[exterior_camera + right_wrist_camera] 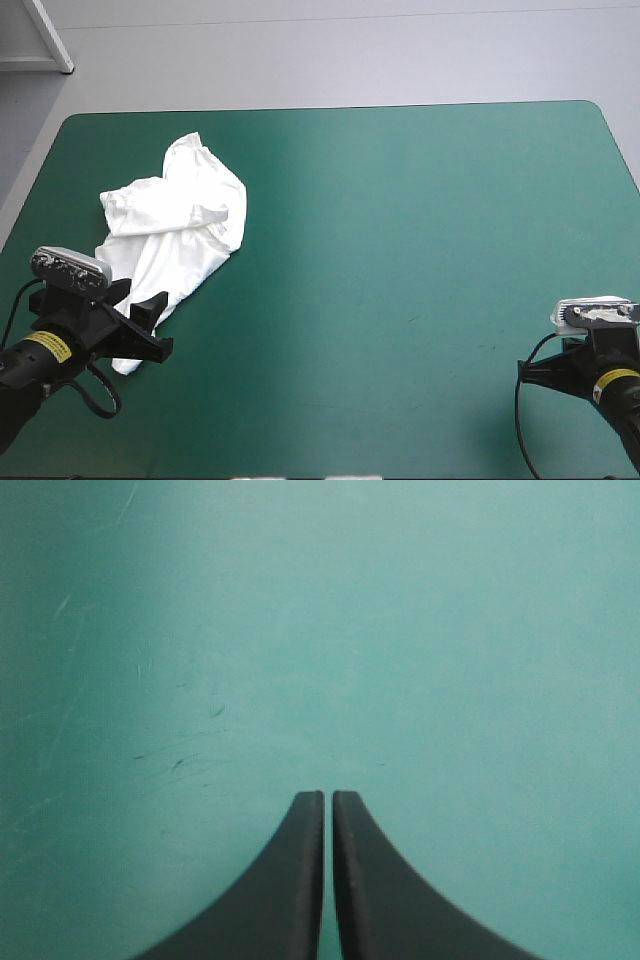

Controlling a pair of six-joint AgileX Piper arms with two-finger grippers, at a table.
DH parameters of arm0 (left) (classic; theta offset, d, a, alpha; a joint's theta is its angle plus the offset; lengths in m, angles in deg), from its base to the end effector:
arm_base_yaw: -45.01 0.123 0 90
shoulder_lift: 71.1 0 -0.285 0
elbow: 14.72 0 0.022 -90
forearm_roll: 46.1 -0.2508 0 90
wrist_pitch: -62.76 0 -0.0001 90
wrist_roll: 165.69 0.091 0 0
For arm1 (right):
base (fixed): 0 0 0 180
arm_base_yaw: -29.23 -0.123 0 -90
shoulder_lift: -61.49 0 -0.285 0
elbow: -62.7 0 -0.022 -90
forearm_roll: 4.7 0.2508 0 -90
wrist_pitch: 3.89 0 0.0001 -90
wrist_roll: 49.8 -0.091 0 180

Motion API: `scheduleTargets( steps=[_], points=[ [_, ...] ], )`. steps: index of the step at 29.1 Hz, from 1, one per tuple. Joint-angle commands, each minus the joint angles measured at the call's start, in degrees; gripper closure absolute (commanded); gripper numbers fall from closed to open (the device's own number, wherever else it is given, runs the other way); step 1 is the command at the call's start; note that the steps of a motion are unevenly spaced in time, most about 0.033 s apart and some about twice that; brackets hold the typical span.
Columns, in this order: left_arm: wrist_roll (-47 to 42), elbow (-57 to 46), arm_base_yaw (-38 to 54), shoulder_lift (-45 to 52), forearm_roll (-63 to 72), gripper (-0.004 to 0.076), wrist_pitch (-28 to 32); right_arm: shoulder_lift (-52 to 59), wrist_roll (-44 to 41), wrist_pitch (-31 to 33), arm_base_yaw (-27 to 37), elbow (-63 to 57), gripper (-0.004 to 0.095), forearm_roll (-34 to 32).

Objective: Fold the cloth

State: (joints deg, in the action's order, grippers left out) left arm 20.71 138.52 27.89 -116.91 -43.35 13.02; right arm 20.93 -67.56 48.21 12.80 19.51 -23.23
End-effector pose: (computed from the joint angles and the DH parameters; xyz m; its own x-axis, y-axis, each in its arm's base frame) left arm 0.1050 -0.0358 0.3748 -0.4826 0.2329 -0.8443 0.3638 0.9302 0.0486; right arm 0.0960 0.0045 0.2958 -0.6777 -0.0921 -0.7296 -0.0297 0.9947 -0.0980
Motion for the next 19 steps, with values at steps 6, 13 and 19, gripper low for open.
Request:
scheduleTargets(
  steps=[6, 13, 19],
  points=[
    [-0.53, 1.38, -0.23, -0.1, -0.25, 0.0178, 3.12, -0.11, 5.17, -5.49, 0.31, 2.0, 0.0031, 10.36],
    [-4.2, 1.38, -0.23, -0.33, -0.58, 0.0178, 4.89, -0.11, 5.28, -3.18, 0.31, 2.0, -0.0009, 11.2],
    [-21.61, 1.74, -0.23, -11.52, -19.5, 0.0178, 10.45, -0.11, 7.47, -1.04, 0.31, 2.0, -0.0006, 10.86]
  ],
)
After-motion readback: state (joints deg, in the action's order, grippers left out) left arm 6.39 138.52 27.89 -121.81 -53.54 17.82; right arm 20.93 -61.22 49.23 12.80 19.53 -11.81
